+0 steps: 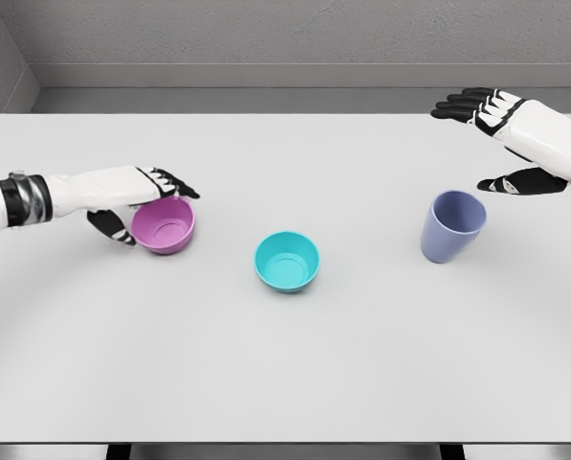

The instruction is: Stacking bowl and cup with both arms

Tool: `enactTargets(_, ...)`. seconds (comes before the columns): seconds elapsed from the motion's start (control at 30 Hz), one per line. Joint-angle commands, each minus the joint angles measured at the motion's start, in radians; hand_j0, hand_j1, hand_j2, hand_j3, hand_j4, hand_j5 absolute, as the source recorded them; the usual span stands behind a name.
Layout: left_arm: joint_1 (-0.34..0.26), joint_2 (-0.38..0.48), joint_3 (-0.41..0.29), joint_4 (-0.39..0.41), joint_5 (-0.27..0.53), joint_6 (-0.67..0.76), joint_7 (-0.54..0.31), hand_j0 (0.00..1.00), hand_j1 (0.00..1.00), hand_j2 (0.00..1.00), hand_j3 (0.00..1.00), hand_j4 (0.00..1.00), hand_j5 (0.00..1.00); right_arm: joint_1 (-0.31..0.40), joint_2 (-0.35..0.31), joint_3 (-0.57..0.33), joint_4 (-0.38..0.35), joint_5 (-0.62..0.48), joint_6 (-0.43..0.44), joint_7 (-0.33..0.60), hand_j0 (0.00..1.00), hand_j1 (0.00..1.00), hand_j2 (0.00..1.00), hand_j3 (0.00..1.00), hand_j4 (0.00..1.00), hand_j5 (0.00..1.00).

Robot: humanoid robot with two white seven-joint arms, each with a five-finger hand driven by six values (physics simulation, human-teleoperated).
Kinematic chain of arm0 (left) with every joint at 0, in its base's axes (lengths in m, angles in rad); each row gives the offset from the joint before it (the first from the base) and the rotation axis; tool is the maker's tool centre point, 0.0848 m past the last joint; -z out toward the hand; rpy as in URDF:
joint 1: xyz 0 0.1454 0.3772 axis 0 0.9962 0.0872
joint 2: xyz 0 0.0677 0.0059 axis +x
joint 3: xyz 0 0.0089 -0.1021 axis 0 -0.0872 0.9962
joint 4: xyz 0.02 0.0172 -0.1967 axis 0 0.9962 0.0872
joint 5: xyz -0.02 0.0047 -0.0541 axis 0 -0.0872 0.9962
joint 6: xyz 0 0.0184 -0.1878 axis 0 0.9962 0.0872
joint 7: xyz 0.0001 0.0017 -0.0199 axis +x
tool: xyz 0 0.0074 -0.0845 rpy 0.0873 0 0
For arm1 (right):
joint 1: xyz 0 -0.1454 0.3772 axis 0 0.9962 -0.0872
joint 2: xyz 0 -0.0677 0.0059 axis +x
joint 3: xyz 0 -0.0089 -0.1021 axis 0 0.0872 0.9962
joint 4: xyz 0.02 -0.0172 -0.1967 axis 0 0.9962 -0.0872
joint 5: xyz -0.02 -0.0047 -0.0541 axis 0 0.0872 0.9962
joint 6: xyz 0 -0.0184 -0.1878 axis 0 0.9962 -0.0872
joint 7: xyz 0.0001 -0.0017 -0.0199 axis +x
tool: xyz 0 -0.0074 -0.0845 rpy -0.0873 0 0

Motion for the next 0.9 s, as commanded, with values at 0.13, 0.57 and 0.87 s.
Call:
enactTargets(0.13,0.0,-0.015,-0.004,0.012,0.006,0.002,-0.034,1.0,1.0,1.0,1.0,1.0,1.0,0.0,-0.001,-0.001,0.001,-0.007,0.0,0.001,1.0,1.0,1.0,1.0,1.0,1.0)
enactTargets(0.57,0.0,-0.02,-0.01,0.012,0.015,0.002,-0.034,0.84,0.84,0.84,0.84,0.84,0.84,0.0,-0.001,0.001,0.0,-0.007,0.0,0.001,1.0,1.0,1.0,1.0,1.0,1.0)
enactTargets(0.87,-0.002,-0.02,-0.015,0.012,0.007,0.002,-0.034,0.57,0.57,0.57,0.57,0.57,0.57,0.006,-0.001,0.001,0.0,-0.007,0.0,0.001,1.0,1.0,1.0,1.0,1.0,1.0)
